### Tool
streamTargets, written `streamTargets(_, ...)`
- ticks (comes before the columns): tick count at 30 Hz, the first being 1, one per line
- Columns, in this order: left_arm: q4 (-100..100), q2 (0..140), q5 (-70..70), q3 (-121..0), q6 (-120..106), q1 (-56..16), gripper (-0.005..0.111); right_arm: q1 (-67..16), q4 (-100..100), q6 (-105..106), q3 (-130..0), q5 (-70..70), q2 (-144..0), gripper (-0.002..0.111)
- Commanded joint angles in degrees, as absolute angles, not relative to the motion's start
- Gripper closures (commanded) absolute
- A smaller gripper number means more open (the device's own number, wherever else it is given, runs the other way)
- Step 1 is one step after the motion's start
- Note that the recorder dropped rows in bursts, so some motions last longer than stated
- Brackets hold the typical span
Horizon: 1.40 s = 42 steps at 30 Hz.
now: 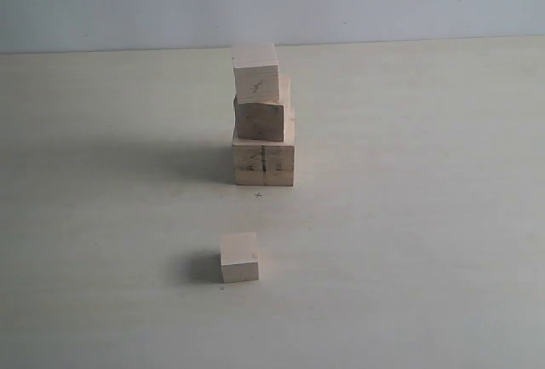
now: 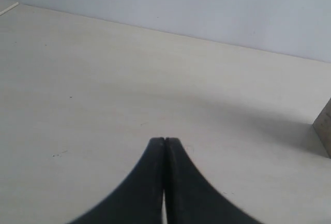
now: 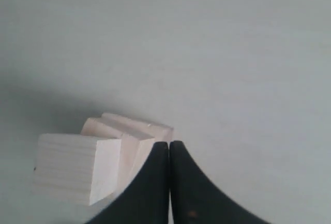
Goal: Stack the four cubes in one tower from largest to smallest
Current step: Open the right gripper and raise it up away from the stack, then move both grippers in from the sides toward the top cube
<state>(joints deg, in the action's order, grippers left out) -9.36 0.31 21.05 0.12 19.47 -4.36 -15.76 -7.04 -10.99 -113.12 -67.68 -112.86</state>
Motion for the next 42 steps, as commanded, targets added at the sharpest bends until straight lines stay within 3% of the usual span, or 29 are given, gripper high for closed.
streamTargets(1,-11.12,0.0,20.65,0.0,19.71,-4.65,0.107,-8.67,-22.15,-1.59,-112.95,-69.96,-115.2,0.108)
streamTargets(8,-13.25,0.0,19.26,0.0,19.71,-4.65,0.107,-5.5,-22.25,5.75,-112.87,-69.96,-115.4,0.108)
streamTargets(12,-21.07,0.0,16.31,0.0,19.91,-4.65,0.107,-1.63,-36.64,10.71,-107.92,-69.96,-116.39,0.108)
streamTargets(16,-19.18,0.0,5.45,0.0,30.71,-4.65,0.107,3.53,-50.44,15.97,-99.76,-69.96,-116.63,0.108)
streamTargets(20,-19.07,0.0,-7.69,0.0,36.03,-4.65,0.107,7.13,-49.48,16.62,-95.27,-69.96,-115.02,0.108)
streamTargets(27,-19.07,0.0,-14.5,0.0,38.71,-4.65,0.107,6.0,-22.37,18.73,-90.06,-69.96,-105.72,0.108)
streamTargets(33,-10.21,1.25,-21.93,0.0,39.52,-4.52,0.107,3.34,35.21,-14.57,-88.66,-67.3,-98.27,0.108)
streamTargets(36,-1.9,7.85,-22.21,-3.9,30.1,-4.52,0.107,3.71,53.49,-29.7,-88.4,-66.91,-97.37,0.108)
streamTargets(38,-0.39,16.56,-19.65,-9.88,26.54,-4.52,0.107,4.45,58.14,-43.14,-88.4,-65.12,-97.22,0.108)
streamTargets(42,-9.48,39.32,2.97,-26.14,24.2,-5.23,0.107,4.74,51.26,-64.45,-88.4,-56.07,-97.23,0.108)
